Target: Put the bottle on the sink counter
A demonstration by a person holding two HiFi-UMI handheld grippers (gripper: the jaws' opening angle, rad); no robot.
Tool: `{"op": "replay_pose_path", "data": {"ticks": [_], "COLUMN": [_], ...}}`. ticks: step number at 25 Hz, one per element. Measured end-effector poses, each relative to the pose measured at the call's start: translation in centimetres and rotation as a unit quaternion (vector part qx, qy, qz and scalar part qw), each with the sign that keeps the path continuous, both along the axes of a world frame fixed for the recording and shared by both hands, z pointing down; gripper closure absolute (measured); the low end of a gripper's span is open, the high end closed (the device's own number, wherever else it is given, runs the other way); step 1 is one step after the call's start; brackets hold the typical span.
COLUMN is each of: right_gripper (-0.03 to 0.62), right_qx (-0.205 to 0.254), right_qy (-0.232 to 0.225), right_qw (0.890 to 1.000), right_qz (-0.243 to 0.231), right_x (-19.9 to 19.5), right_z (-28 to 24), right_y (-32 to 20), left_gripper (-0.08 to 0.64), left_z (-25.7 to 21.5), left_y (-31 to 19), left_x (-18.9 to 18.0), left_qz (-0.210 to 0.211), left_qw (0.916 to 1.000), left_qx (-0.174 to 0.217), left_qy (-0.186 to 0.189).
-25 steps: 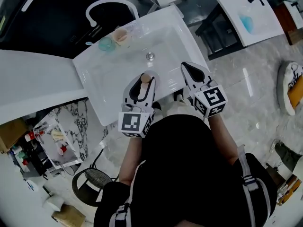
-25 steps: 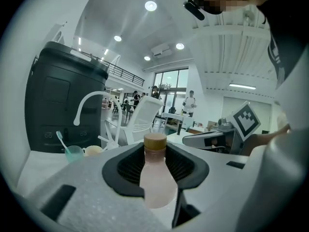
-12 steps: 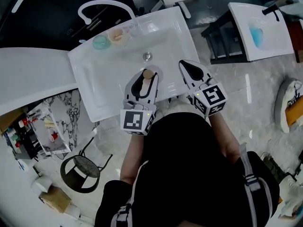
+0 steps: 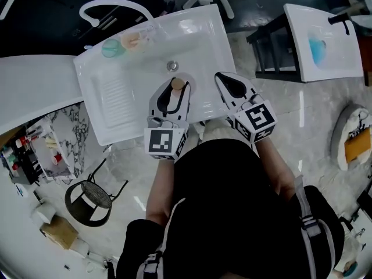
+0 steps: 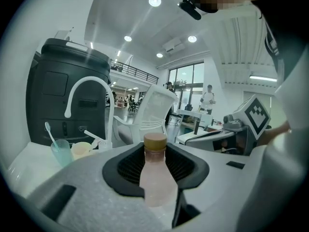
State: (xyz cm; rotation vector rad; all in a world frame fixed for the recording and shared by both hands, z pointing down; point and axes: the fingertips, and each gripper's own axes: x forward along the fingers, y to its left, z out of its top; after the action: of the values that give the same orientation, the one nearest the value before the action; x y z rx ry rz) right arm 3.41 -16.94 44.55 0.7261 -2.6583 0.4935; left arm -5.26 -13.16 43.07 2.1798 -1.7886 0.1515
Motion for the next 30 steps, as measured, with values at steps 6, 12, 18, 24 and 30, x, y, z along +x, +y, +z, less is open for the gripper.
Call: {"op": "replay_pose_path", "data": {"ticks": [6,12,18,24,30], "right_gripper": [0.588,0.588,0.588,0.588,0.588], "right_qx": [-0.002,0.0,-0.002,-0.004,-0.009], "right_qy": [-0.002,0.001,-0.001,0.007,0.015], "right_qw": [1.0,1.0,1.0,0.999,0.997], "right_qz": [-0.01,-0.005,0.014,0.038,0.069], "right_x": [0.4,0.0,0.2,0.9,1.5], "right_z": [0.5,1.3,1.7,2.2,2.8], "right_y": [-0.7,-1.2,-2.0,-3.3,-4.6], "left_gripper": [0.42,0.42,0.42,0.42,0.42], "left_z": [0.5,1.4,2.8,3.8,4.9], "left_y": [-1.9,-3.6,-5.7,-8.8,-11.6], "left_x": [0.8,0.6,0.4,0.2,-0.2], "left_qz": [-0.003,-0.004,0.008,0.022,0.033], "left_qw": [1.0,1.0,0.9999,0.9995,0.9991], "left_qx": [0.002,0.005,0.004,0.017,0.022], "left_qy": [-0.009,-0.005,-0.01,-0.018,-0.017]}}
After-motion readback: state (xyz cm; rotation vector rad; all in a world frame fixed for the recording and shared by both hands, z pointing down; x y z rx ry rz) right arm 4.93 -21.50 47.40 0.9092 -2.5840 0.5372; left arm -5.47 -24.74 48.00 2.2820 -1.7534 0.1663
